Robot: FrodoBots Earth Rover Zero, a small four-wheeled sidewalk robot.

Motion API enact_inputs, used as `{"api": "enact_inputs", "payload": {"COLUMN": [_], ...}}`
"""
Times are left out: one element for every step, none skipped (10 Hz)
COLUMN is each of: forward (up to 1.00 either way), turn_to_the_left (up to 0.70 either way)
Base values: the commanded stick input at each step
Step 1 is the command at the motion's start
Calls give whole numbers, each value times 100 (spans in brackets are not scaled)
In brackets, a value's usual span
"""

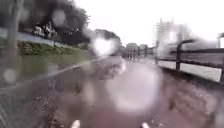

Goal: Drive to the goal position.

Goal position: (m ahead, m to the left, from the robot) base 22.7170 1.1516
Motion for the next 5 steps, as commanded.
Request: {"api": "enact_inputs", "payload": {"forward": [70, 70, 70, 70, 70], "turn_to_the_left": [0, 0, 0, 0, 0]}}
